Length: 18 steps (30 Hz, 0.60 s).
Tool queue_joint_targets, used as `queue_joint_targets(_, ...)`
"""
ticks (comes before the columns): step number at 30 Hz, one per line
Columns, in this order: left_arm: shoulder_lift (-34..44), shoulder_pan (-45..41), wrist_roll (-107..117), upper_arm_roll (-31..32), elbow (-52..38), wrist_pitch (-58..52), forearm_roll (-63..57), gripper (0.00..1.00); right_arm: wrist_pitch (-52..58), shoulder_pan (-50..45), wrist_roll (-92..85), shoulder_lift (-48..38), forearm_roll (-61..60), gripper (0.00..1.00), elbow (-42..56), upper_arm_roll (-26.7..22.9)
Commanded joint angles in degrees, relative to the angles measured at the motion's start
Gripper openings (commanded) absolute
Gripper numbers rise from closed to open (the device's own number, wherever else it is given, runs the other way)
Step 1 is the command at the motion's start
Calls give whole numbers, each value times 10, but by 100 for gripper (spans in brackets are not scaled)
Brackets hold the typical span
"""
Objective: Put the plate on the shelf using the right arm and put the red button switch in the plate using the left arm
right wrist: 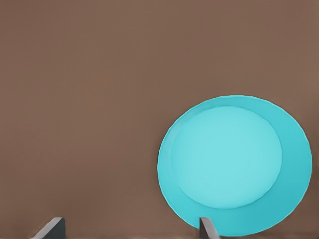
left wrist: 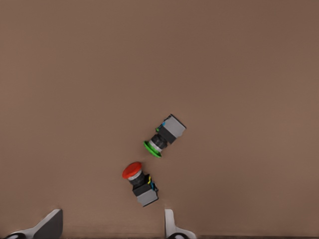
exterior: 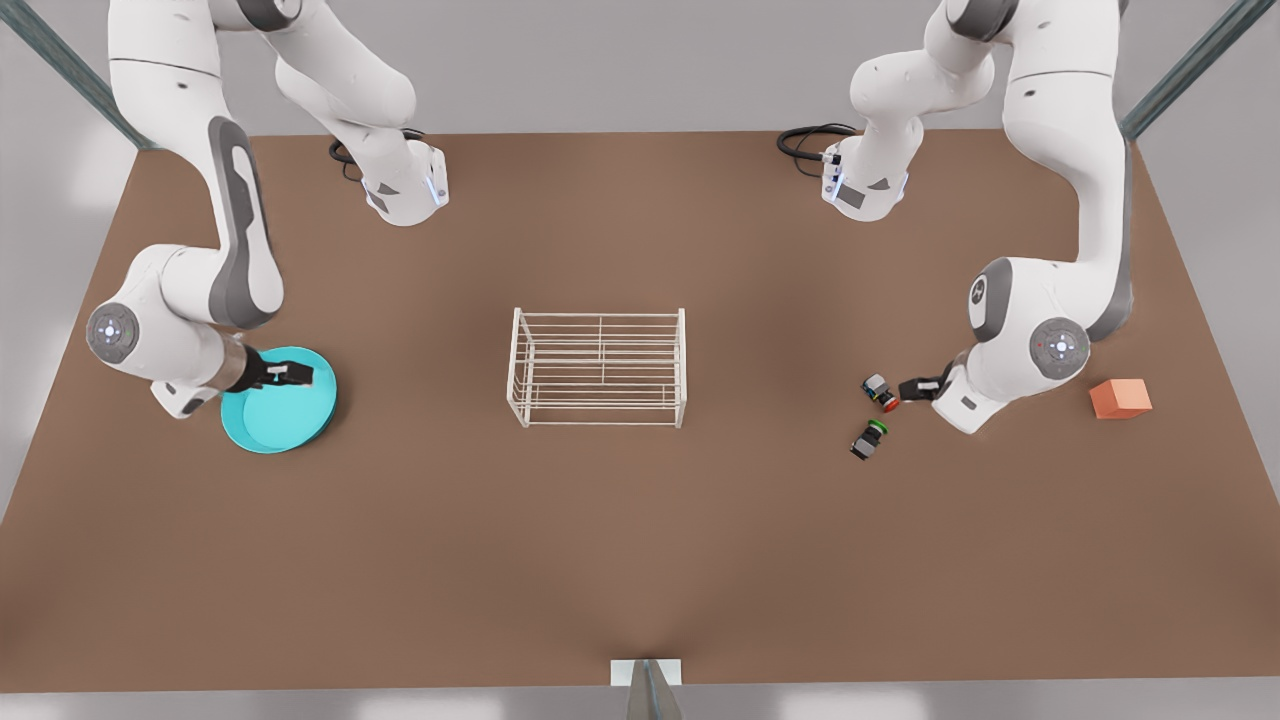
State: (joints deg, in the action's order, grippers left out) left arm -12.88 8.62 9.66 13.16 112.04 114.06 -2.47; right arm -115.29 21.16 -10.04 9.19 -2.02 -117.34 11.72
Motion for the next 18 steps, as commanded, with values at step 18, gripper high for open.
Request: queue_joint_targets(18, -22, -11, 237, 4, 158, 272, 26, 100, -199, 189, -481, 133, -20, 100, -18, -9)
